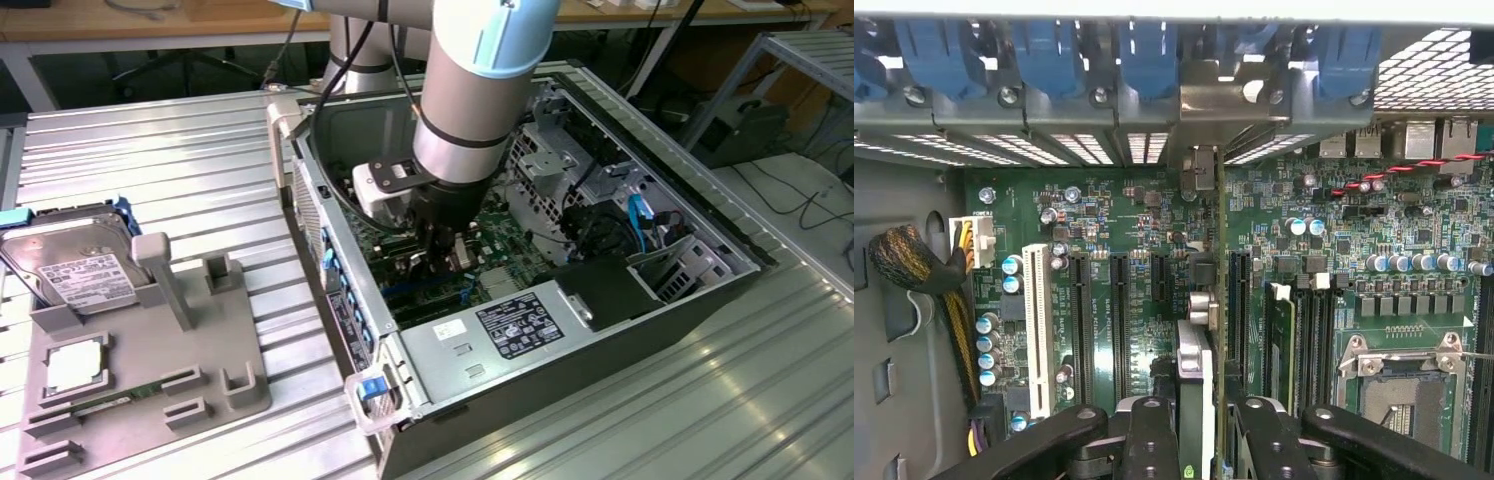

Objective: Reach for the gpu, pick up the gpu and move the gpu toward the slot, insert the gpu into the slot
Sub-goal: 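Insert the gpu into the slot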

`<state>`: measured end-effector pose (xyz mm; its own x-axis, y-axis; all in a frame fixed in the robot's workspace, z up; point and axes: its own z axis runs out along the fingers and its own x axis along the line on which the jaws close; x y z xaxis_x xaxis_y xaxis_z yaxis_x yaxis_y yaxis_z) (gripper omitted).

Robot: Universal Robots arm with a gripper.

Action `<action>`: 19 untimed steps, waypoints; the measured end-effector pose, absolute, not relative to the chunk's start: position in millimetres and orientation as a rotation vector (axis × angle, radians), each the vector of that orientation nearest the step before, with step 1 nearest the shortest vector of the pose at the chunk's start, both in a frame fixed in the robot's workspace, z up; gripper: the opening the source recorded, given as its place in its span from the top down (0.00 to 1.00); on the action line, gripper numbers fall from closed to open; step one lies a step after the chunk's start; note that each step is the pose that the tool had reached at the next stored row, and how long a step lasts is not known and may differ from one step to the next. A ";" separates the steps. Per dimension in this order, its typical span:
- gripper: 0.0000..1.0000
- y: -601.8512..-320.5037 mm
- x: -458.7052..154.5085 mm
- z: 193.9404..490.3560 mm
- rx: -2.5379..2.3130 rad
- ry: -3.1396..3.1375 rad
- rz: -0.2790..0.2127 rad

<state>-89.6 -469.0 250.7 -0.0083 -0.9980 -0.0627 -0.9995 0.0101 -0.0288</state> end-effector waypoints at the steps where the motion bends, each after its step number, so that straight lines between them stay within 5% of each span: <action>1: 0.73 -469.0 -89.6 251.4 -2.165 2.185 0.037; 19: 0.73 -468.8 -91.4 244.4 -2.166 2.186 0.041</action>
<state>-91.4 -468.8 244.4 -0.0084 -0.9979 -0.0643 -0.9996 0.0100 -0.0260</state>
